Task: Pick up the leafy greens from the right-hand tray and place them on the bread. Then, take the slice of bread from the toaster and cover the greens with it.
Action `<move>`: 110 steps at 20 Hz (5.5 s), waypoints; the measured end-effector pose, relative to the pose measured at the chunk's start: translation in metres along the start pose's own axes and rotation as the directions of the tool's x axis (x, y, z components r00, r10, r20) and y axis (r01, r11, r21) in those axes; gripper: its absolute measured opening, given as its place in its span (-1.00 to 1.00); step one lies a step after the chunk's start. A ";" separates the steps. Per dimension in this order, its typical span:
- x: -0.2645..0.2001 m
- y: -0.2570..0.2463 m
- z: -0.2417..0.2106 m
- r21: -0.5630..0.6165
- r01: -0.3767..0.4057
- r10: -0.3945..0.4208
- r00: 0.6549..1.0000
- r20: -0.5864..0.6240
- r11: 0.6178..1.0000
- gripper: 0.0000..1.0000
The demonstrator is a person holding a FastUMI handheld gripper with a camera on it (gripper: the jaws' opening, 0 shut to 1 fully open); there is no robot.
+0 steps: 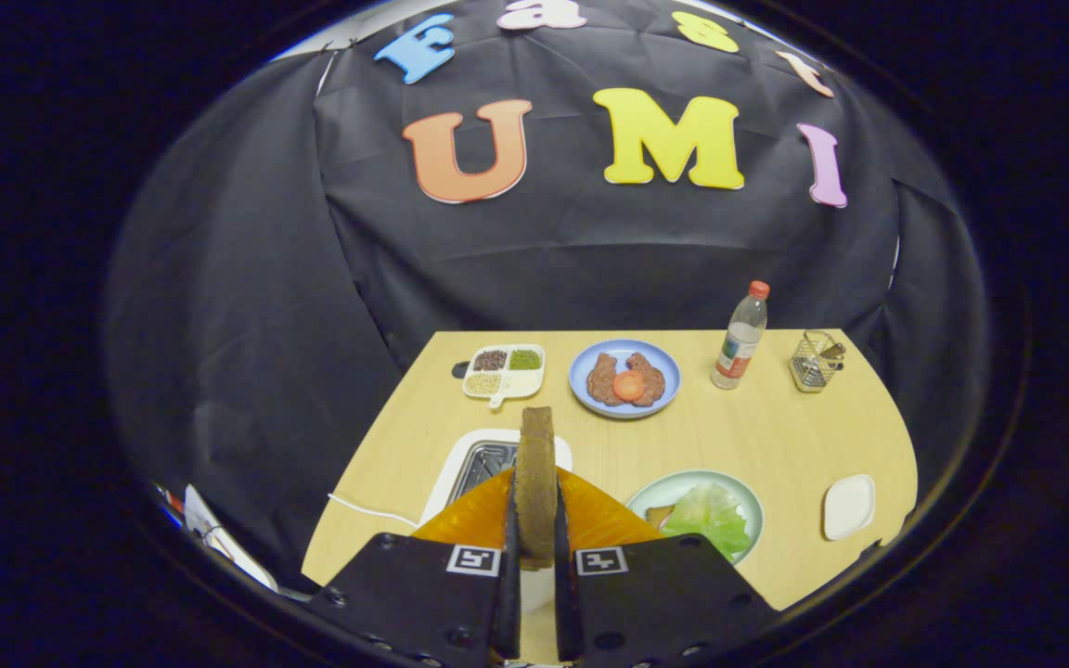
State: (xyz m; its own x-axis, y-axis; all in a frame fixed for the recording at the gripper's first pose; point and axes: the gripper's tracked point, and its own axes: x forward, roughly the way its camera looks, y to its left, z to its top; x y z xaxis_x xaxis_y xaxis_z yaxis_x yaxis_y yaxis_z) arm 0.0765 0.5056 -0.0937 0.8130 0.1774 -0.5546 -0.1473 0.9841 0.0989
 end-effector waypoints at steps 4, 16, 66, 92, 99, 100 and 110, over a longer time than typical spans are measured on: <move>-0.026 -0.052 0.014 0.046 -0.008 0.007 0.999 0.037 0.999 -0.70; -0.025 -0.305 -0.050 0.211 0.242 -0.235 0.970 -0.055 0.947 -0.71; 0.133 -0.216 -0.152 0.487 0.029 0.077 0.977 -0.198 0.873 -0.44; -0.078 -0.175 0.015 -0.003 0.056 -0.053 0.972 0.230 0.998 0.93; -0.178 -0.159 0.074 -0.028 0.018 -0.005 0.912 0.409 0.999 0.93; -0.190 -0.162 0.080 -0.036 0.026 -0.008 0.903 0.429 0.999 0.92; -0.271 -0.168 0.096 -0.132 0.152 -0.049 0.815 0.577 0.980 0.92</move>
State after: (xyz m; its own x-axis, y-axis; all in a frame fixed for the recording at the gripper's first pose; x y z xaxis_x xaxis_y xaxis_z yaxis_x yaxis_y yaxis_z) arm -0.0655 0.2921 0.1194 0.9951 0.0972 0.0201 -0.0949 0.9908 -0.0963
